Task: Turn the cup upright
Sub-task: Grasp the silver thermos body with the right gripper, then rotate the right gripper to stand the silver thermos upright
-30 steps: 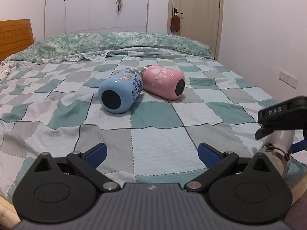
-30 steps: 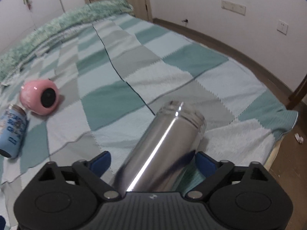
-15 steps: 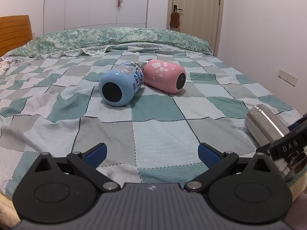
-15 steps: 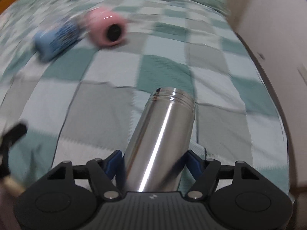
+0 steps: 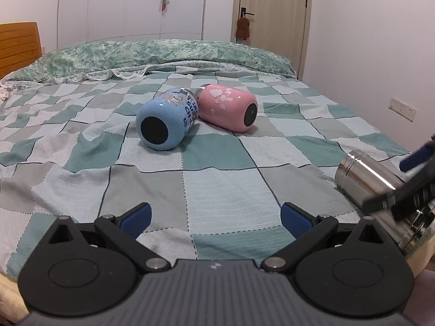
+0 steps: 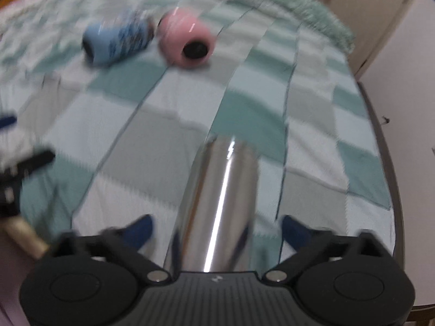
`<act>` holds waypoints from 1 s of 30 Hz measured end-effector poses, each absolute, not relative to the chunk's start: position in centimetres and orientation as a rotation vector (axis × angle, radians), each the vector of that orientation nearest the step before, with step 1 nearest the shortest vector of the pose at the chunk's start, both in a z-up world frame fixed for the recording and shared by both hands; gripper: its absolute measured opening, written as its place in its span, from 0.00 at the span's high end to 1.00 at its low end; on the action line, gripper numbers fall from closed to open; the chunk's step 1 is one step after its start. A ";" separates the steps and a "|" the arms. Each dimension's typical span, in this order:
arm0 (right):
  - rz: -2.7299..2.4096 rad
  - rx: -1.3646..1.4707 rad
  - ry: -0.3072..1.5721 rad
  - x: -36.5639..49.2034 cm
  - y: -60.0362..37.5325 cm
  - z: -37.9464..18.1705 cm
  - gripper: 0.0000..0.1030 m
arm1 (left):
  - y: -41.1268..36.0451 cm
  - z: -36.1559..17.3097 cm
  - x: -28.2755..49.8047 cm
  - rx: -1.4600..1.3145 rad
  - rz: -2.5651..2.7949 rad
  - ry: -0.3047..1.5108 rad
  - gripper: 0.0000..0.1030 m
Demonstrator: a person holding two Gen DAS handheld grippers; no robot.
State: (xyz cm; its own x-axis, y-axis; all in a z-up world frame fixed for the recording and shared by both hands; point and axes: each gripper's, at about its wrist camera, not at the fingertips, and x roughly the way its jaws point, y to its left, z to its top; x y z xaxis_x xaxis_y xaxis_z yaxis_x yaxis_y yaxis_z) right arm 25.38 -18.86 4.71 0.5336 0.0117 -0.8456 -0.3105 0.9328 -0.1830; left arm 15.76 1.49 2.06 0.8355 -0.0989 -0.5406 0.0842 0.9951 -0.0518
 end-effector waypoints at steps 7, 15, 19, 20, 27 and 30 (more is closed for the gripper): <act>0.162 -0.215 1.055 28.4 -19.5 4.8 0.00 | 1.0 2.4 15.7 -0.019 -0.094 0.573 0.00; 0.148 -0.124 1.164 30.6 -20.2 2.8 0.40 | 0.5 2.5 15.9 -0.015 -0.113 0.571 0.00; 0.160 -0.086 1.076 29.3 -21.0 3.6 0.41 | 0.2 2.5 16.0 -0.014 -0.118 0.572 0.00; 0.169 -0.077 1.037 28.7 -21.3 4.0 0.41 | 0.1 2.5 16.0 -0.013 -0.120 0.570 0.00; 0.186 -0.010 0.675 23.5 -24.6 7.1 0.41 | -0.8 3.3 15.9 -0.012 -0.138 0.549 0.00; 0.156 0.019 0.499 21.9 -26.7 7.7 0.41 | -1.4 3.7 16.0 -0.009 -0.144 0.542 0.00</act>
